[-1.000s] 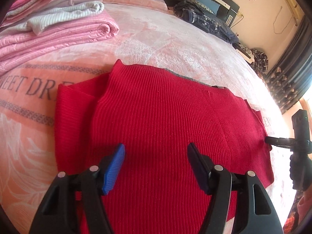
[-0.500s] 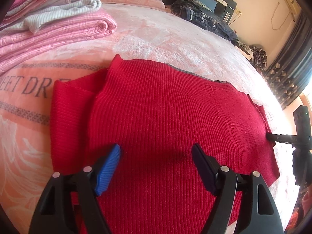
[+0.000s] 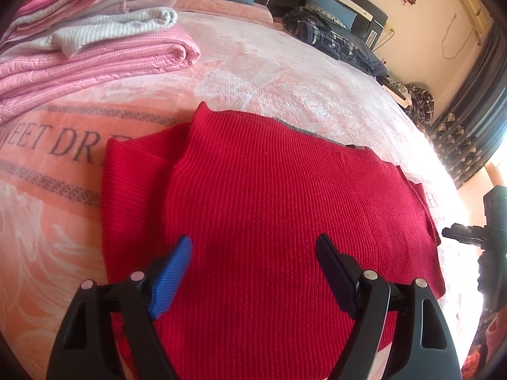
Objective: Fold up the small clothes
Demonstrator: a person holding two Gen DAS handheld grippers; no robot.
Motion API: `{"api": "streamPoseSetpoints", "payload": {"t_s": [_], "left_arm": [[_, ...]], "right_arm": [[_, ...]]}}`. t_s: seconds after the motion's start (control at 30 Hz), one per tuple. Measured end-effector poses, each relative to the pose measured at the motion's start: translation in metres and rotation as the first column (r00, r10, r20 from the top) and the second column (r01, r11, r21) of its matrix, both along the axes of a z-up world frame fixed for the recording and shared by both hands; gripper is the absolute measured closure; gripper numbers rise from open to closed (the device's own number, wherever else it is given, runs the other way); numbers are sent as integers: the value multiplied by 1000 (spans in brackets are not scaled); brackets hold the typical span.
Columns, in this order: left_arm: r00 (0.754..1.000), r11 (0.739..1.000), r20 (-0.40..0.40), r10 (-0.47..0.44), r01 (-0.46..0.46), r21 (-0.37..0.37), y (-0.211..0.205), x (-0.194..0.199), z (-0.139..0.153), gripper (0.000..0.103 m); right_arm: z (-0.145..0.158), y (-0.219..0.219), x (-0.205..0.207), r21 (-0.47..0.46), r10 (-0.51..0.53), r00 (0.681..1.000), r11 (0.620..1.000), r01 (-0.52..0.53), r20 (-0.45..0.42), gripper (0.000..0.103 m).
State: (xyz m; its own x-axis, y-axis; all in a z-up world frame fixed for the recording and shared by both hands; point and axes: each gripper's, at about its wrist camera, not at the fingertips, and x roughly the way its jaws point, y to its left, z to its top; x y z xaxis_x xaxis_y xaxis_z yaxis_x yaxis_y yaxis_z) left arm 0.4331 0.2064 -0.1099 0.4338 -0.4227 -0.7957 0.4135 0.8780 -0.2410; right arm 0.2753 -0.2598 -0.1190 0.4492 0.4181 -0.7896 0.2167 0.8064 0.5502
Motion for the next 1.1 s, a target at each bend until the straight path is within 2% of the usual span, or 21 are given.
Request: {"api": "streamPoseSetpoints", "payload": {"t_s": [0.13, 0.23, 0.33, 0.53, 0.6, 0.67, 0.77, 1.1], "left_arm": [[999, 1000, -24, 25, -25, -4, 9, 5, -4, 22], [998, 999, -43, 34, -34, -12, 12, 7, -9, 22], [999, 999, -42, 33, -33, -9, 11, 8, -12, 22], [999, 1000, -40, 29, -29, 6, 8, 9, -15, 22], [999, 1000, -36, 26, -25, 13, 6, 8, -15, 22], [999, 1000, -34, 22, -22, 19, 6, 8, -16, 22], [999, 1000, -32, 15, -15, 23, 6, 8, -18, 22], [1000, 999, -17, -5, 6, 40, 3, 6, -22, 21]], "right_arm": [[-28, -8, -4, 85, 0, 998, 996, 5, -60, 38], [-36, -14, -5, 165, 1, 1000, 986, 2, -19, 38], [-40, -17, -2, 208, 2, 1000, 978, -4, 13, 39], [-40, -10, 12, 216, 20, 998, 976, -33, 61, 43], [-40, -5, 18, 190, 29, 997, 981, -41, 67, 49], [-40, -3, 20, 149, 27, 998, 988, -36, 61, 68], [-42, -2, 19, 133, 20, 998, 991, -28, 64, 77], [-44, -1, 18, 118, 11, 998, 993, -18, 63, 80]]}}
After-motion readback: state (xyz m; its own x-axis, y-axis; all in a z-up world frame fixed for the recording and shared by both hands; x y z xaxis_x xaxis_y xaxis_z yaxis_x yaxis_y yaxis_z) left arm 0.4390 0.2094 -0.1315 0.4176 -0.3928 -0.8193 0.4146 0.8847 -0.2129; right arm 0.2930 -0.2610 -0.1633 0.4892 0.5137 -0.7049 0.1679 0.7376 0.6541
